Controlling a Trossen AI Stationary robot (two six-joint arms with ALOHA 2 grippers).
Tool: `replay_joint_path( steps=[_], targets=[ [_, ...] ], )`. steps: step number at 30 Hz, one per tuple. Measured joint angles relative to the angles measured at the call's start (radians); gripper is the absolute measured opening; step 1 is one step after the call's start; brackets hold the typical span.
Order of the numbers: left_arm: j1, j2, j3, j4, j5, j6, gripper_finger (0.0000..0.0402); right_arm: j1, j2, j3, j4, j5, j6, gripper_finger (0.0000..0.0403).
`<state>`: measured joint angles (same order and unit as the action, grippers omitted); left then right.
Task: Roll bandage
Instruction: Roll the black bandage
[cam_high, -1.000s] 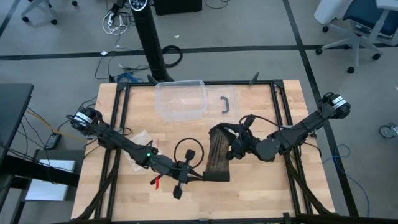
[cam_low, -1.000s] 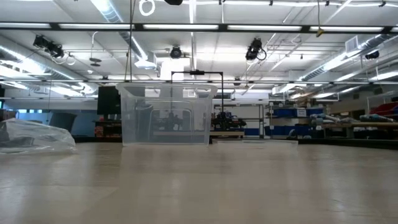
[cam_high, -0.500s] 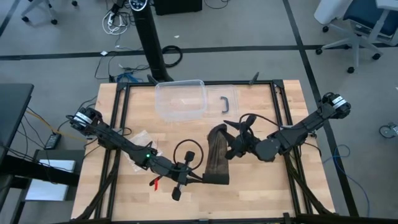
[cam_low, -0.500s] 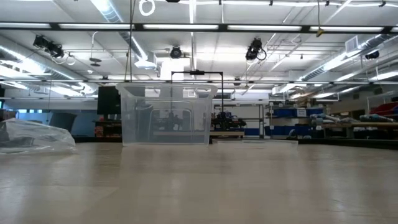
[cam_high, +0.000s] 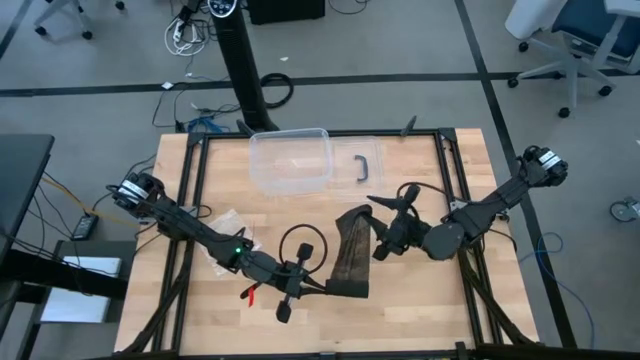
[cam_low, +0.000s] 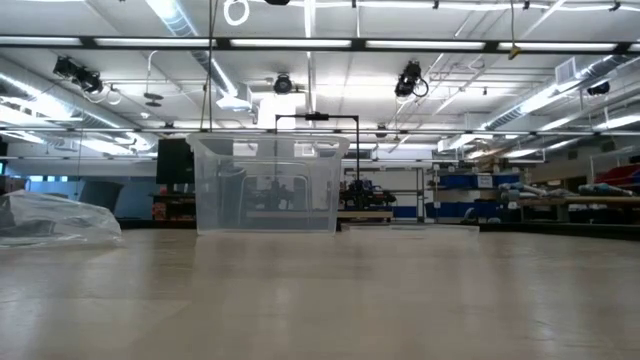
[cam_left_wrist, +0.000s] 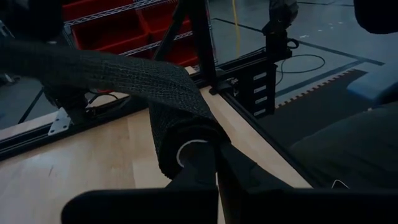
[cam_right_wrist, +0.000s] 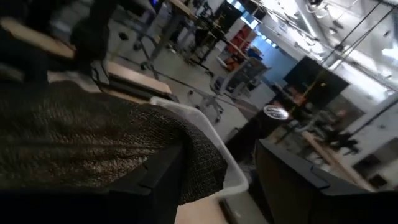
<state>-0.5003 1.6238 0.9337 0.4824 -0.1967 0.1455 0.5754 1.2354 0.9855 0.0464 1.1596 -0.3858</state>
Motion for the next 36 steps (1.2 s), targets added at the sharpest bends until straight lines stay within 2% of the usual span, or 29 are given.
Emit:
replay_joint_path(
  steps=[4,10,15,19,24,30,36],
  targets=[
    [0.0,0.0,0.0,0.0,0.0,-0.004,0.0,0.002,-0.054,0.0,-0.057,-0.046,0.225,0.0194],
    [0.0,0.0,0.0,-0.003,0.014,-0.013,0.0,-0.006,-0.102,0.0,-0.324,-0.219,0.622,0.0193],
    [0.0,0.0,0.0,-0.003,0.019,-0.014,0.0,-0.029,-0.086,0.0,-0.496,-0.277,0.778,0.0193],
    [0.0,0.0,0.0,0.017,0.042,-0.014,0.0,-0.055,-0.055,0.0,-0.553,-0.352,0.765,0.0194],
    [0.001,0.0,0.0,0.029,0.061,-0.015,0.0,-0.09,-0.018,0.0,-0.598,-0.452,0.653,0.0194],
    [0.001,0.0,0.0,0.028,0.078,-0.019,0.0,-0.127,0.017,0.0,-0.657,-0.471,0.505,0.0202],
    [0.001,0.0,0.0,0.026,0.079,-0.023,0.0,-0.134,0.022,-0.001,-0.62,-0.483,0.344,0.0213]
  ],
)
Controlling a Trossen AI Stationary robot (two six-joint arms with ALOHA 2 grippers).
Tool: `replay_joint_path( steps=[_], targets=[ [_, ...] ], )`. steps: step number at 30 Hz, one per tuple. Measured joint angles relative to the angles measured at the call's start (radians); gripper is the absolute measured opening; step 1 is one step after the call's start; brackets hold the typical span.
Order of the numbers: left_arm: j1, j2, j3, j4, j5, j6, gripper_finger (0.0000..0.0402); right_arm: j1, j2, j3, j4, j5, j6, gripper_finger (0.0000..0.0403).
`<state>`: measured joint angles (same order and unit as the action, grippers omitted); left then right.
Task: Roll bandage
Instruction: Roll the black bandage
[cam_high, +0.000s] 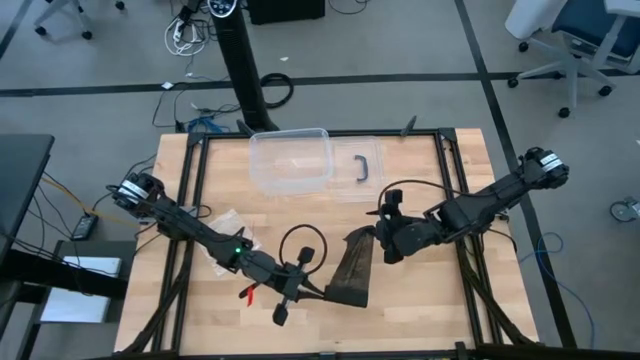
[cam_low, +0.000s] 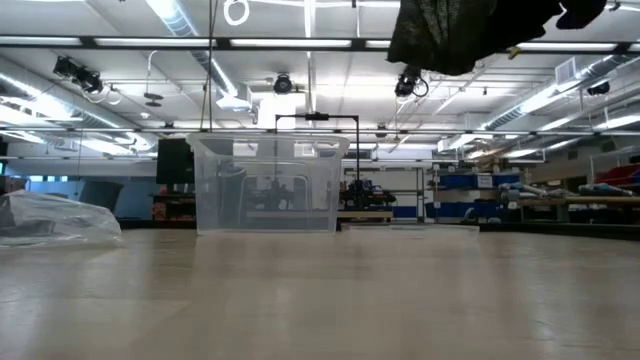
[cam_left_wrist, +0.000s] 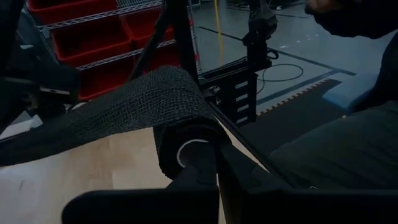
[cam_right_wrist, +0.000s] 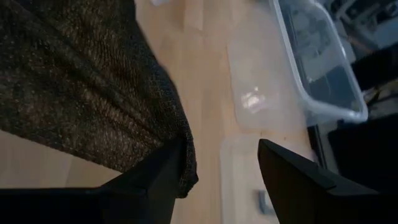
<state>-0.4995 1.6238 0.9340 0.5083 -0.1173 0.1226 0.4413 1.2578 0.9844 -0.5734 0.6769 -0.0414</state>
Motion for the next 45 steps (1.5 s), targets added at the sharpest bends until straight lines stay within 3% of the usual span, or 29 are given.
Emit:
replay_joint_path(
  steps=[3,10,15,19,22,36,41,45],
  targets=[
    [0.0,0.0,0.0,-0.004,0.0,-0.003,0.0,-0.011,-0.009,0.0,0.032,-0.04,0.047,0.0217],
    [0.0,0.0,0.0,-0.006,0.001,-0.003,0.0,-0.083,-0.014,0.0,0.039,-0.209,0.465,0.0218],
    [0.0,0.0,0.0,-0.016,0.002,-0.013,0.0,-0.111,-0.014,0.0,0.077,-0.327,0.625,0.0218],
    [0.0,0.0,0.0,-0.017,0.003,-0.02,0.0,-0.102,-0.014,0.0,0.133,-0.431,0.601,0.0218],
    [0.0,0.0,0.0,-0.02,0.003,-0.02,0.0,-0.073,-0.014,0.0,0.136,-0.45,0.513,0.0218],
    [0.0,0.0,0.0,-0.02,0.002,-0.022,0.0,0.051,-0.032,0.0,0.123,-0.145,0.156,0.0218],
    [0.0,0.0,0.0,-0.005,-0.001,-0.02,0.0,0.187,-0.051,-0.013,0.044,-0.022,0.345,0.0218],
    [0.001,-0.001,0.0,0.013,-0.023,0.004,0.0,0.298,-0.049,-0.128,0.137,0.04,0.511,0.022]
  ],
)
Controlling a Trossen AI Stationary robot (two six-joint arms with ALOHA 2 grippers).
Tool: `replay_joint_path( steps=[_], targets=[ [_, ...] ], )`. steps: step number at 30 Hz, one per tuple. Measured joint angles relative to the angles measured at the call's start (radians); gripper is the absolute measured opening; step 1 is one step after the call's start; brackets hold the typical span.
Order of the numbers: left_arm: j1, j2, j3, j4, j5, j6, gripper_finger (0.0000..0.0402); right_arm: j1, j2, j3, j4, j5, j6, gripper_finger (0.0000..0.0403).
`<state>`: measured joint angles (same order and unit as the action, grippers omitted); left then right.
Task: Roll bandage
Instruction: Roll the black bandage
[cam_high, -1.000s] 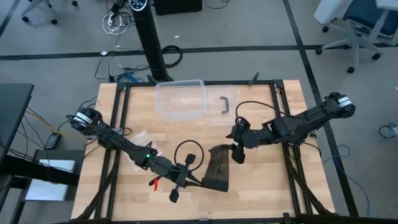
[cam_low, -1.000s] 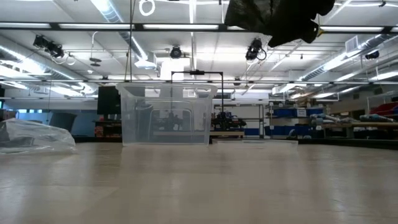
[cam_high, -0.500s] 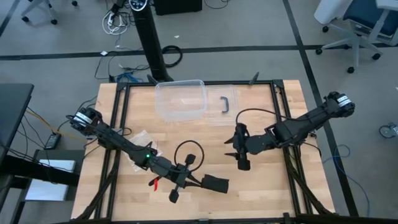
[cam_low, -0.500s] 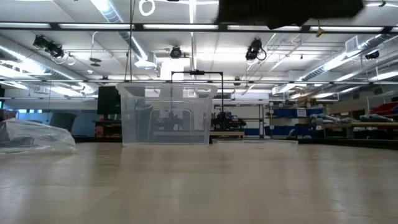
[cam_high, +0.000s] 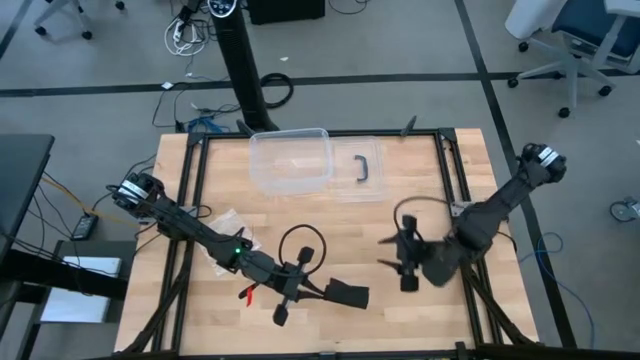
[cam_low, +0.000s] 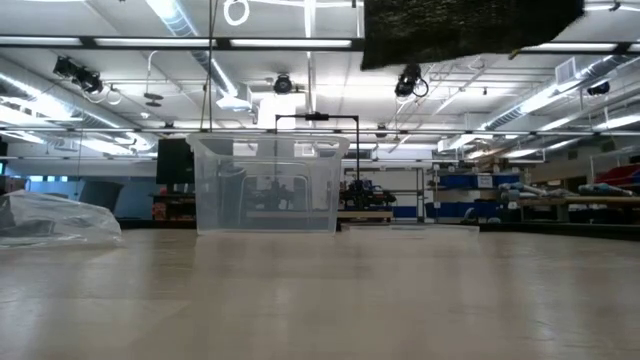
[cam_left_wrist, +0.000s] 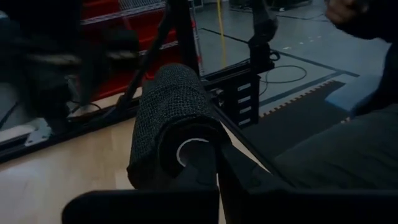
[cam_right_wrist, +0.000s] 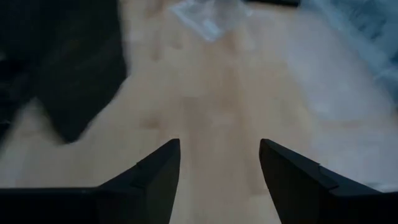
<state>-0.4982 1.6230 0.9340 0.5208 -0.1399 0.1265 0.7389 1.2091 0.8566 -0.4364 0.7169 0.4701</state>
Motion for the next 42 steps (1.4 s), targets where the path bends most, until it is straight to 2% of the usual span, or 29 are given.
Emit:
replay_joint_path(
  steps=[3,6,10,12,15,20,24,28,34,36,39,42],
  targets=[
    [0.008,0.0,0.0,0.015,-0.005,0.001,0.0,0.071,0.001,-0.123,0.199,0.055,0.074,0.0226],
    [0.022,0.0,0.0,0.032,-0.008,0.002,0.0,0.135,0.001,-0.235,0.471,0.13,0.083,0.0234],
    [0.044,0.0,0.0,0.056,-0.009,0.003,0.0,0.194,0.038,-0.339,0.845,0.215,-0.022,0.0245],
    [0.057,0.0,0.0,0.062,-0.008,0.004,0.0,0.204,0.073,-0.351,0.939,0.263,-0.079,0.0248],
    [0.068,0.0,0.0,0.072,-0.008,0.003,0.0,0.197,0.134,-0.351,0.994,0.314,-0.111,0.0248],
    [0.072,0.0,0.0,0.097,0.012,0.003,0.0,0.151,0.215,-0.351,1.081,0.319,-0.13,0.0249],
    [0.073,0.0,0.0,0.098,0.019,0.004,0.0,0.113,0.255,-0.351,1.186,0.247,-0.202,0.0237],
    [0.073,0.0,0.0,0.11,0.018,0.014,0.0,0.077,0.287,-0.351,1.258,0.192,-0.233,0.0181],
    [0.075,0.0,0.0,0.119,0.004,0.029,0.0,0.065,0.322,-0.351,1.305,0.18,-0.244,0.0046],
    [0.075,0.0,0.0,0.118,0.003,0.029,0.0,0.074,0.324,-0.351,1.308,0.201,-0.247,0.0015],
    [0.075,0.0,0.0,0.118,0.003,0.029,0.0,0.086,0.315,-0.351,1.308,0.249,-0.244,0.0008],
    [0.075,0.0,0.0,0.119,0.002,0.029,0.0,0.091,0.297,-0.351,1.305,0.256,-0.242,0.0042]
  ],
)
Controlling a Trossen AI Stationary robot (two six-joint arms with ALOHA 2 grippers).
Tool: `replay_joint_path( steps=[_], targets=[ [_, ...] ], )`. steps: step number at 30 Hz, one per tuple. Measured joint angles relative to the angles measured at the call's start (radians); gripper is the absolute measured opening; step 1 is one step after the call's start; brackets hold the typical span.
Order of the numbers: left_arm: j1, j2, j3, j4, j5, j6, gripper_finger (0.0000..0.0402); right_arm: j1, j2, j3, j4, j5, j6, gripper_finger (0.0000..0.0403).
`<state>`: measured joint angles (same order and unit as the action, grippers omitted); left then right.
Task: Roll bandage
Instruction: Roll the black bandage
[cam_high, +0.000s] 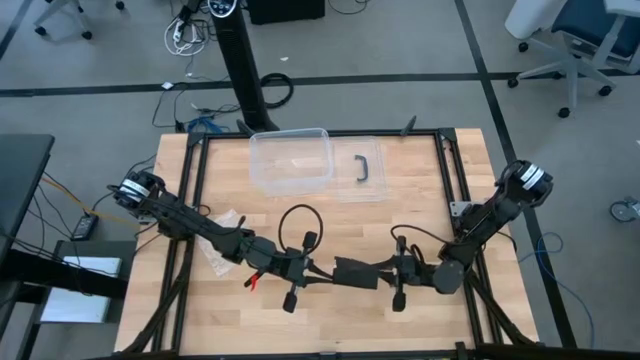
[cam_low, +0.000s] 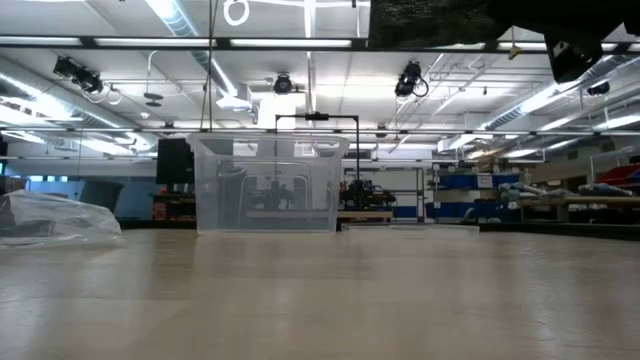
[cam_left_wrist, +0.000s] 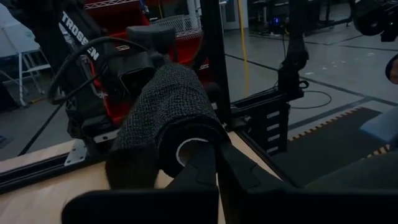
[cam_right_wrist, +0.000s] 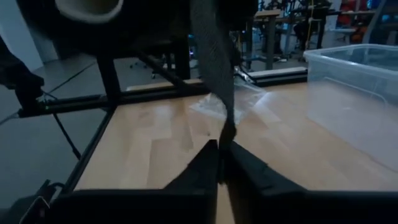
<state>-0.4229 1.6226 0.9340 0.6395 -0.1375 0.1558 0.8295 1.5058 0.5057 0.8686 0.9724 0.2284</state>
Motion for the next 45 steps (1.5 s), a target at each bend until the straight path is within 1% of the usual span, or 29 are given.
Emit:
replay_joint_path(
  steps=[6,8,10,12,14,16,18,20,21,22,26,36,40,45],
  targets=[
    [0.0,0.0,0.0,0.001,0.0,0.0,0.0,-0.001,-0.003,0.0,0.001,-0.005,0.006,0.015],
    [0.0,0.0,0.0,0.003,0.0,0.0,0.0,-0.001,-0.003,0.0,0.001,-0.007,0.006,0.018],
    [0.001,0.0,0.0,0.005,0.0,0.0,0.0,-0.002,-0.003,0.0,0.001,-0.023,0.006,0.02],
    [0.004,0.0,0.0,0.007,0.0,0.0,0.0,-0.012,-0.003,0.0,0.001,-0.052,0.009,0.0206],
    [0.008,0.0,0.0,0.011,0.0,0.0,0.0,-0.023,-0.003,0.0,-0.001,-0.067,0.029,0.0195],
    [0.012,0.0,0.0,0.016,-0.001,0.001,0.0,-0.033,-0.003,0.0,-0.004,-0.069,0.04,0.0163],
    [0.017,0.0,0.0,0.02,-0.001,0.001,0.0,-0.035,-0.003,0.0,-0.004,-0.07,0.034,0.0112],
    [0.022,0.0,0.0,0.022,-0.002,0.005,0.0,-0.034,-0.003,0.0,-0.005,-0.079,0.028,0.0051],
    [0.024,0.0,0.0,0.023,-0.002,0.012,0.0,-0.033,-0.003,0.0,-0.006,-0.08,0.027,0.0026],
    [0.025,0.0,0.0,0.023,-0.002,0.019,0.0,-0.03,-0.003,0.0,-0.006,-0.08,0.024,0.0014],
    [0.035,-0.001,0.0,0.022,-0.004,0.026,0.0,-0.011,-0.003,0.0,-0.01,-0.112,0.055,0.0006],
    [0.047,-0.032,-0.001,-0.008,-0.071,0.077,0.0,0.026,-0.003,0.003,-0.018,-0.228,0.157,0.0001],
    [0.061,-0.04,-0.001,-0.041,-0.1,0.077,0.0,0.033,-0.003,0.03,-0.017,-0.263,0.139,0.0001],
    [0.071,-0.041,-0.001,-0.086,-0.101,0.062,0.0,0.033,-0.003,0.087,-0.018,-0.288,0.052,0.0001]
  ],
)
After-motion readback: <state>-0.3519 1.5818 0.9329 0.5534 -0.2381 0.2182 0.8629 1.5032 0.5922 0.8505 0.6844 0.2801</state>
